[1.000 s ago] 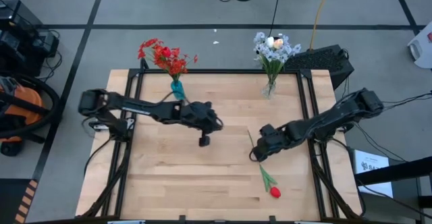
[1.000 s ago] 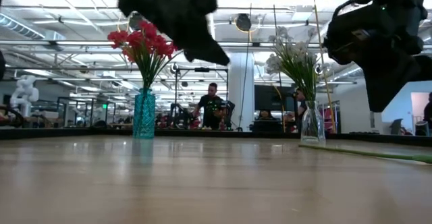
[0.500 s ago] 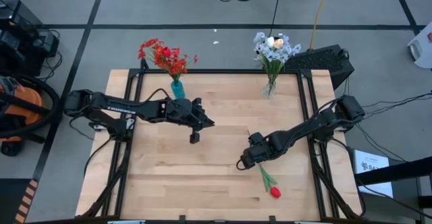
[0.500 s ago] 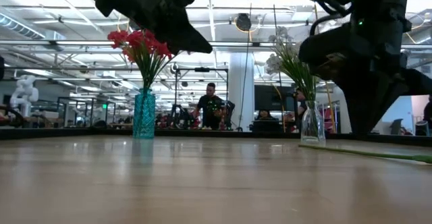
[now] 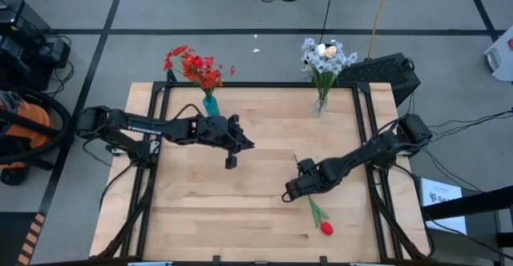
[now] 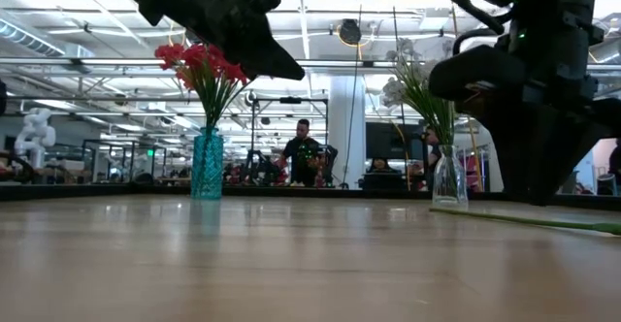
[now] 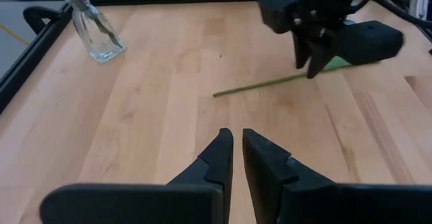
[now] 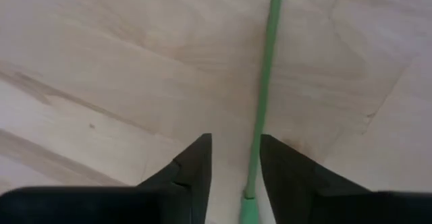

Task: Sort flowers into vase by color
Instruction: Put the red flower into the blue vase

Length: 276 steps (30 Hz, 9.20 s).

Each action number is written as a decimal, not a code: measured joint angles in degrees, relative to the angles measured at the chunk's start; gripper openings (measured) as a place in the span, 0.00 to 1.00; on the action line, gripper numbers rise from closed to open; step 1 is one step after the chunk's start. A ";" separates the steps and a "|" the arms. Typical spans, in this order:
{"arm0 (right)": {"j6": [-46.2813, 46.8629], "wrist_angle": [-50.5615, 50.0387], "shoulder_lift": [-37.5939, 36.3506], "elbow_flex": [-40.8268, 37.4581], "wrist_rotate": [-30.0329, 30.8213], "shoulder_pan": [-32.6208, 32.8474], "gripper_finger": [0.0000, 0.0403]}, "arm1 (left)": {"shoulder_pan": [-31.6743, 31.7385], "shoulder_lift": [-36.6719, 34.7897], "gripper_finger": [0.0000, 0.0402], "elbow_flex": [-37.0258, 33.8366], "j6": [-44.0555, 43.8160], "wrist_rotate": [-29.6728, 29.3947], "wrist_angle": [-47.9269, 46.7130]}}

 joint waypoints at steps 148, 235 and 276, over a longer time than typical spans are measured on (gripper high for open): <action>-70.18 -2.38 -29.07 2.75 -2.82 -34.38 0.15 | -8.40 11.85 0.03 3.07 -1.91 -7.05 23.51; -68.30 17.59 -94.62 -47.76 13.40 -12.29 0.00 | 34.05 -59.62 0.00 -45.97 -3.08 -7.36 36.64; -68.19 17.55 -94.62 -47.76 13.55 -12.29 0.00 | 38.24 -33.46 0.00 -42.20 -2.00 -3.39 56.76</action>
